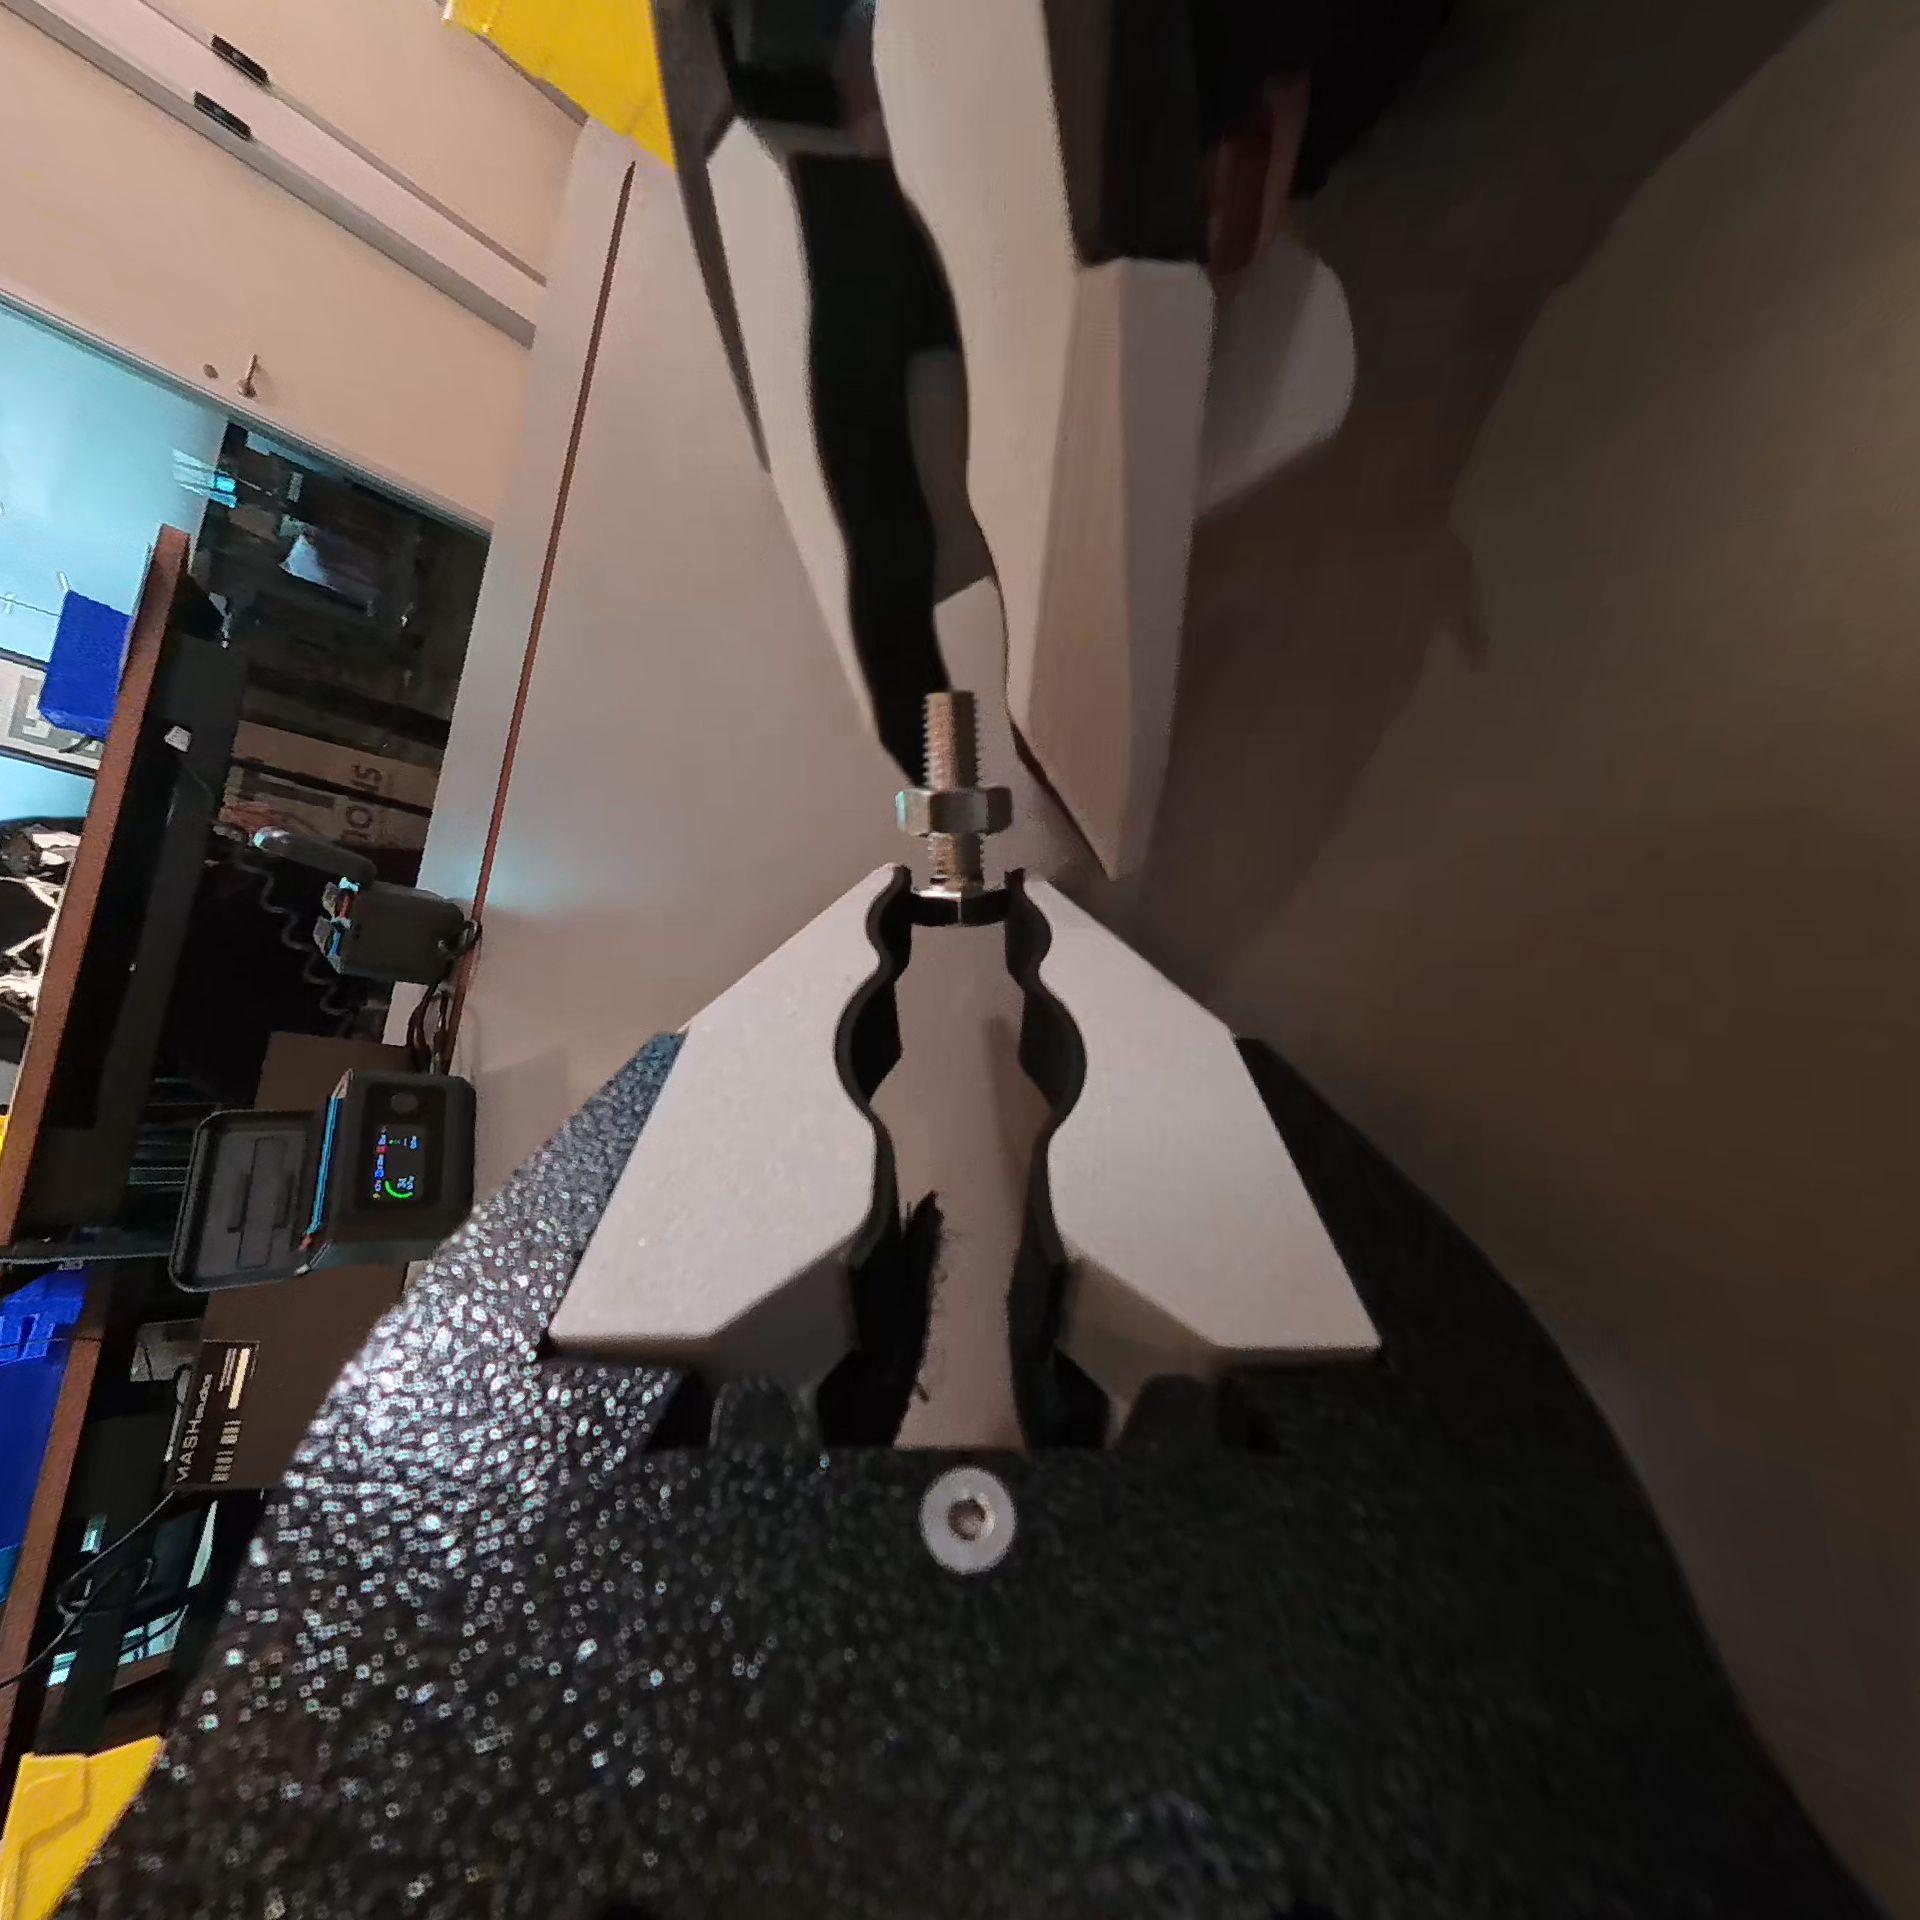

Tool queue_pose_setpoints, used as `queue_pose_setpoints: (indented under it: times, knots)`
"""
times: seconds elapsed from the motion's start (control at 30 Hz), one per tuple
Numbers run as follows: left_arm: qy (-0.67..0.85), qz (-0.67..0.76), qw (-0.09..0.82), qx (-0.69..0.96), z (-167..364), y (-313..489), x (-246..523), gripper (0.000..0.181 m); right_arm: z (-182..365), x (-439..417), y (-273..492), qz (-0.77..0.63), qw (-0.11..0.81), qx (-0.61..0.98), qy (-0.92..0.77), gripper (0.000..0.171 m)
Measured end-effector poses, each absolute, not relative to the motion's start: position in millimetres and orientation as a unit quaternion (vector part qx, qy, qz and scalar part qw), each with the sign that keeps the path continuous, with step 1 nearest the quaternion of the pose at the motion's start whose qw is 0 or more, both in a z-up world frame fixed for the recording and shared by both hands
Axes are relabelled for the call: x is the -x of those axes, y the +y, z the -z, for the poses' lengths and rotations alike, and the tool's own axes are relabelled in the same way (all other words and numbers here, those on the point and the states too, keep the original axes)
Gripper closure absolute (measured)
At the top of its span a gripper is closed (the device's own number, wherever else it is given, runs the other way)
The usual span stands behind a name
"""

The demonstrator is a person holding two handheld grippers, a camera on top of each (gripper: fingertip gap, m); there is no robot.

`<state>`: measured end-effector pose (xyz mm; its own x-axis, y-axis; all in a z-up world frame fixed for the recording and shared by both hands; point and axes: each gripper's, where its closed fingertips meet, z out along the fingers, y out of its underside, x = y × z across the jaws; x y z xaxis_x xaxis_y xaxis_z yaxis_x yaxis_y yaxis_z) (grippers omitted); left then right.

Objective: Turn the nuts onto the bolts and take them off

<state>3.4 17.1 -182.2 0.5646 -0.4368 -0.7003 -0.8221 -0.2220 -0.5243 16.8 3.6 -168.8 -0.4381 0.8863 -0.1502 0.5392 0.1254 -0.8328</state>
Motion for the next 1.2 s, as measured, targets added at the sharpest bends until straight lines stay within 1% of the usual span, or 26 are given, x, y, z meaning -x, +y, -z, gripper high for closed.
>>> queue_pose_setpoints:
  times: [0.03,0.07,0.1,0.13,0.17,0.23,0.3,0.37,0.43,0.5,0.53,0.57,0.6,0.63,0.7,0.8,0.83,0.87,0.9,0.93,0.97,1.03,1.2]
  knots:
    - [0.418,-0.207,0.464,0.753,182.1,17.1,-3.6,0.165,163.4,-13.8,-2.2,-0.453,0.205,0.475,-0.726,0.127]
    - [0.418,-0.207,0.465,0.752,181.7,17.3,-3.6,0.165,151.2,-12.2,-8.7,-0.473,0.235,0.435,-0.729,0.132]
    - [0.414,-0.206,0.464,0.755,181.8,17.6,-3.3,0.165,132.8,-15.8,-20.8,-0.511,0.256,0.38,-0.727,0.147]
    - [0.411,-0.205,0.464,0.757,181.8,17.9,-3.0,0.165,121.6,-14.4,-18.0,-0.527,0.278,0.377,-0.709,0.148]
    - [0.41,-0.205,0.466,0.757,181.5,18.1,-3.1,0.165,125.4,-14.2,-8.8,-0.519,0.27,0.406,-0.702,0.144]
    - [0.41,-0.205,0.467,0.756,181.2,18.3,-3.4,0.165,148.5,-17.3,8.4,-0.481,0.229,0.472,-0.702,0.13]
    - [0.41,-0.205,0.467,0.756,181.1,18.6,-3.5,0.165,163.2,-21.6,12.1,-0.455,0.207,0.492,-0.713,0.13]
    - [0.409,-0.203,0.467,0.757,181.0,18.8,-3.7,0.165,164.3,-20.9,5.5,-0.461,0.189,0.487,-0.717,0.131]
    - [0.409,-0.199,0.47,0.756,180.6,18.8,-4.1,0.165,156.3,-15.5,-0.8,-0.474,0.209,0.463,-0.72,0.125]
    - [0.406,-0.198,0.469,0.759,180.4,19.3,-3.9,0.165,131.7,-18.6,-18.8,-0.525,0.241,0.385,-0.72,0.141]
    - [0.407,-0.198,0.47,0.758,180.4,19.3,-4.0,0.165,123.4,-16.8,-17.3,-0.536,0.258,0.385,-0.706,0.141]
    - [0.407,-0.198,0.471,0.757,180.1,19.4,-4.3,0.165,127.6,-15.1,-7.6,-0.519,0.262,0.412,-0.702,0.138]
    - [0.407,-0.198,0.471,0.757,180.0,19.4,-4.2,0.165,137.8,-16.3,1.2,-0.497,0.25,0.441,-0.705,0.133]
    - [0.406,-0.197,0.471,0.758,180.0,19.6,-4.3,0.165,147.1,-17.8,8.3,-0.479,0.24,0.463,-0.706,0.132]
    - [0.407,-0.198,0.471,0.758,180.0,19.7,-4.5,0.165,160.8,-21.0,13.2,-0.456,0.219,0.489,-0.711,0.132]
    - [0.408,-0.2,0.468,0.758,180.3,20.0,-4.6,0.165,166.8,-19.8,6.4,-0.449,0.195,0.487,-0.723,0.133]
    - [0.405,-0.198,0.469,0.759,180.2,20.1,-4.5,0.165,162.2,-15.5,1.6,-0.452,0.208,0.472,-0.728,0.127]
    - [0.406,-0.198,0.47,0.758,179.9,20.2,-4.7,0.165,152.5,-12.8,-4.3,-0.462,0.242,0.435,-0.734,0.126]
    - [0.405,-0.197,0.47,0.759,179.8,20.4,-4.5,0.165,137.1,-16.7,-17.8,-0.493,0.263,0.376,-0.739,0.14]
    - [0.404,-0.196,0.47,0.76,179.8,20.4,-4.6,0.165,125.8,-16.0,-18.5,-0.51,0.291,0.364,-0.723,0.139]
    - [0.403,-0.195,0.472,0.759,179.4,20.4,-4.6,0.165,127.5,-14.5,-8.9,-0.498,0.299,0.388,-0.715,0.138]
    - [0.403,-0.195,0.472,0.76,179.4,20.6,-4.6,0.165,149.3,-19.5,8.7,-0.459,0.264,0.451,-0.719,0.13]
    - [0.409,-0.2,0.468,0.758,179.8,20.9,-5.3,0.165,173.0,-22.7,10.0,-0.426,0.203,0.49,-0.733,0.133]
